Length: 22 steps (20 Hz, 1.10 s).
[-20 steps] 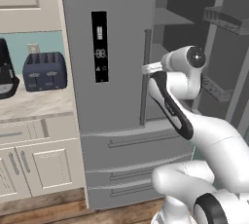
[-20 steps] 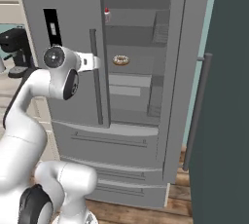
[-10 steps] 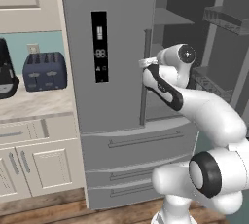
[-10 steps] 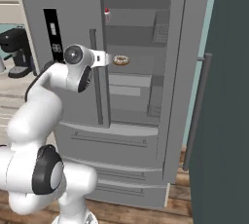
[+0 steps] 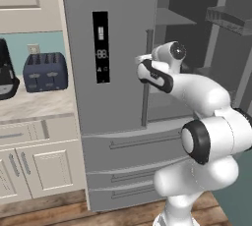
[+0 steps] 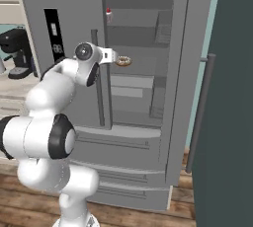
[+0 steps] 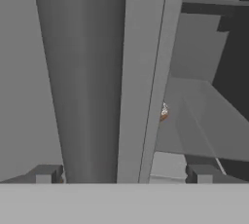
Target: Take the cake and donut from the fridge and place them on the empty tray on the dining counter.
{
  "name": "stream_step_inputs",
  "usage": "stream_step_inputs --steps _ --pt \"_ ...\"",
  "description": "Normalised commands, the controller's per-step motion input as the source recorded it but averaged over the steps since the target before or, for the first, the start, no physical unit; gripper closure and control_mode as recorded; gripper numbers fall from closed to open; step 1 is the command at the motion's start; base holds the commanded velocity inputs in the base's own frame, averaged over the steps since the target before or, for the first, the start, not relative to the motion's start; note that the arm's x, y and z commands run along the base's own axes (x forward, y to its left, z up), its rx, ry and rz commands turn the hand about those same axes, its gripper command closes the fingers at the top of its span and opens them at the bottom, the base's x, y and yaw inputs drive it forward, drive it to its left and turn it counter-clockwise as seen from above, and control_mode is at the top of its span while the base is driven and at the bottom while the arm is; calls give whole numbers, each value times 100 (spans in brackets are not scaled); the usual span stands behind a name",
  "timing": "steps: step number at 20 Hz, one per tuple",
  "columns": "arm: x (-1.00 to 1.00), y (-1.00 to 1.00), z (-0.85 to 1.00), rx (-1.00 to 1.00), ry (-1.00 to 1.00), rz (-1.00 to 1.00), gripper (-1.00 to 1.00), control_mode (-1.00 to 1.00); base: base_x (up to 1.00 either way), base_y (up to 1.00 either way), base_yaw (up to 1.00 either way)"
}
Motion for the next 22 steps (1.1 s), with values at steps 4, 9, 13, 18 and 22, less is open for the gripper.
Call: stream_step_inputs --steps 4,9,13,18,22 --pt "62 0 -41 0 -9 0 -100 -100 0 0 0" --pt "69 0 -32 0 -10 0 -100 -100 0 0 0" --pt "81 0 -9 0 -1 0 100 -100 0 0 0" --pt "37 23 0 -2 16 -3 100 -100 0 0 0" --pt "-45 23 0 -8 49 -10 100 -100 0 0 0"
